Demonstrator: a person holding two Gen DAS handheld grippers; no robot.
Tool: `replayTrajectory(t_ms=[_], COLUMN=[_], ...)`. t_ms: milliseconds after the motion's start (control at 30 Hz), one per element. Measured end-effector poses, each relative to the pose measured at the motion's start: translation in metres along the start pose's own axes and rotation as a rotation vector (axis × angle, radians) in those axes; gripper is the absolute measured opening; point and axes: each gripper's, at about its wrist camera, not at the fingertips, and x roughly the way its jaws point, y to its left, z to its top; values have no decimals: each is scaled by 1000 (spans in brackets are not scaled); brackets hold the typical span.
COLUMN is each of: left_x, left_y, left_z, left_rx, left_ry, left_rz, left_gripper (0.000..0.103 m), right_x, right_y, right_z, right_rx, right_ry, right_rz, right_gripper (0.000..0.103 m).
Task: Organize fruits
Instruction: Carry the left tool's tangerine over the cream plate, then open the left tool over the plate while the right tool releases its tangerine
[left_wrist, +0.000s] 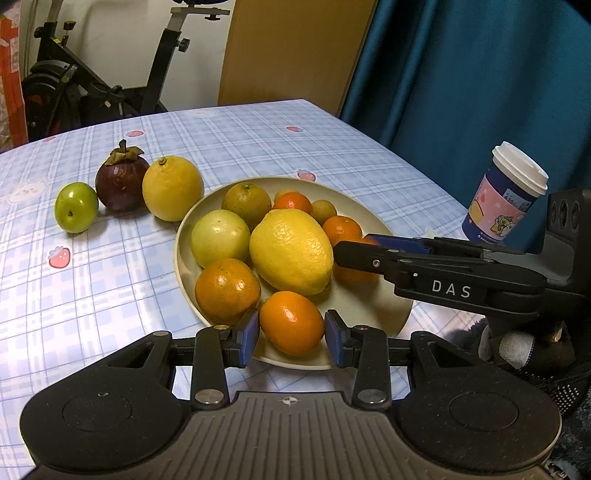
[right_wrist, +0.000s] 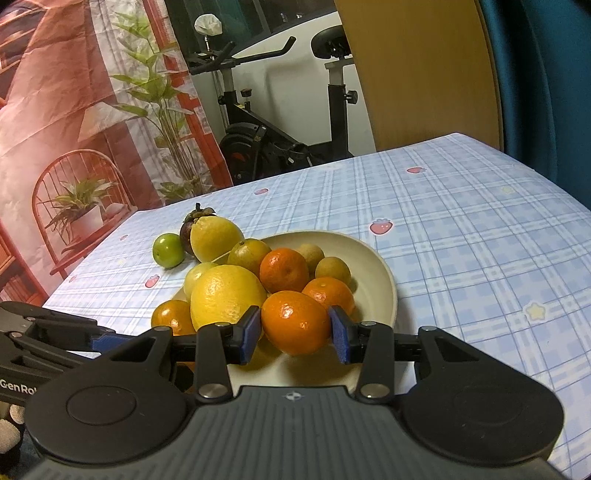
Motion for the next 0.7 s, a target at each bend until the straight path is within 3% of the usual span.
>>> replayTrajectory(t_ms=[467, 700], left_x=[-4, -13], left_y=[8, 12], left_z=[1, 3], left_rx=[-19, -43], left_ry=[-19, -65], left_rz=[48, 64], left_gripper=[41, 42], right_x=[4, 3], right_y=[-2, -2], right_z=[1, 1], right_rx=[9, 9], right_ry=[-5, -11], right_rz=[-10, -10], right_gripper=[44, 44])
